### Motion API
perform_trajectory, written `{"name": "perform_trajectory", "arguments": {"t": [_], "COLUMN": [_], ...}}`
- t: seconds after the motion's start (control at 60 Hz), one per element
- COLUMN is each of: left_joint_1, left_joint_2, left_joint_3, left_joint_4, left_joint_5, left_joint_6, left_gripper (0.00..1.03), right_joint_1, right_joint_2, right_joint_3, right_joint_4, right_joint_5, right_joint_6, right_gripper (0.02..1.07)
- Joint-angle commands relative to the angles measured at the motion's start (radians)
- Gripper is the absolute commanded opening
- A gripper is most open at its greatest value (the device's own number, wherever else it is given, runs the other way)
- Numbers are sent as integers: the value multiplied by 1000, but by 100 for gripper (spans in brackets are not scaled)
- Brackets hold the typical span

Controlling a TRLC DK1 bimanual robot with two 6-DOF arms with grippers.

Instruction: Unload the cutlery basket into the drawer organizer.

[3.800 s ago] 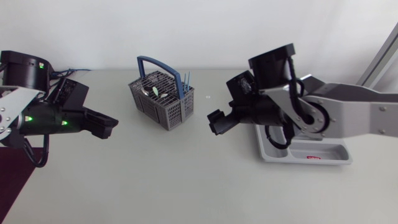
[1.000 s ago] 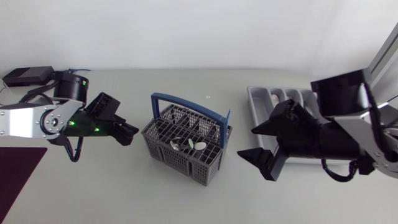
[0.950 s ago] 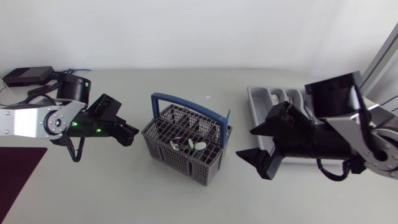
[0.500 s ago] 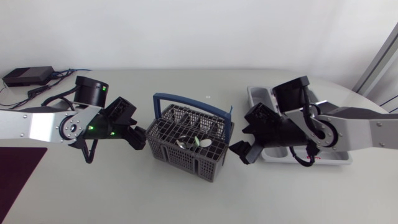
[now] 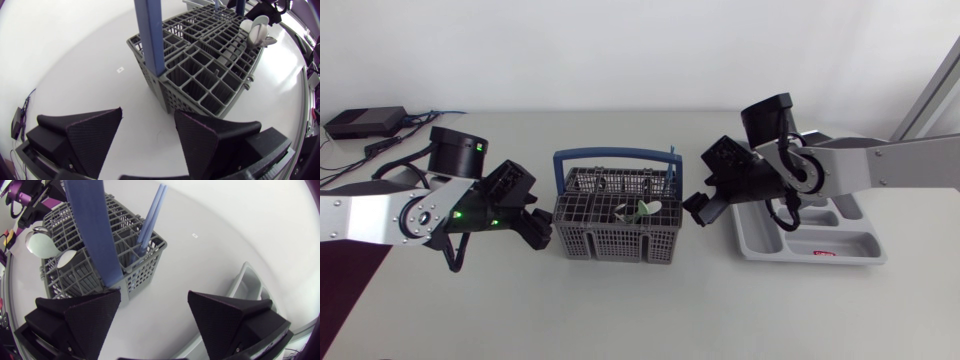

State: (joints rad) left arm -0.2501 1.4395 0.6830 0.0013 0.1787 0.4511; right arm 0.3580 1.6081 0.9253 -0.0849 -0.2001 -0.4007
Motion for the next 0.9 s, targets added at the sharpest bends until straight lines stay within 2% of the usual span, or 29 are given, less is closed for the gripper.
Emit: {"name": "perform_trajectory", "arguments": {"t": [0.0, 0.067, 0.25, 0.383, 0.517, 0.6, 0.65, 0.667, 0.75, 0.883], "left_joint_1": [0, 17, 41, 66, 58, -15, -58, -106, -212, -337], "left_joint_2": [-27, -41, -108, -189, -284, -380, -404, -416, -419, -392], "left_joint_3": [-23, -25, -46, -66, -80, -94, -88, -68, -5, 58], "left_joint_4": [2, 2, -1, -29, -63, -81, -96, -121, -185, -198], "left_joint_5": [25, 25, 25, 25, 31, 21, -1, -36, -96, -134], "left_joint_6": [32, 35, 41, 54, 81, 184, 192, 196, 235, 374], "left_gripper": [93, 93, 93, 93, 93, 94, 94, 94, 95, 95], "right_joint_1": [24, 13, 6, 53, 107, 128, 131, 131, 134, 154], "right_joint_2": [-48, -109, -347, -485, -553, -580, -591, -594, -628, -697], "right_joint_3": [-29, -66, -148, -163, -190, -232, -260, -267, -318, -367], "right_joint_4": [17, 7, -118, -220, -257, -260, -257, -256, -239, -237], "right_joint_5": [-10, -5, 33, 57, 79, 80, 74, 73, 64, 59], "right_joint_6": [20, 17, 23, 77, 103, 111, 109, 108, 105, 79], "right_gripper": [99, 99, 99, 99, 99, 99, 99, 99, 99, 99]}}
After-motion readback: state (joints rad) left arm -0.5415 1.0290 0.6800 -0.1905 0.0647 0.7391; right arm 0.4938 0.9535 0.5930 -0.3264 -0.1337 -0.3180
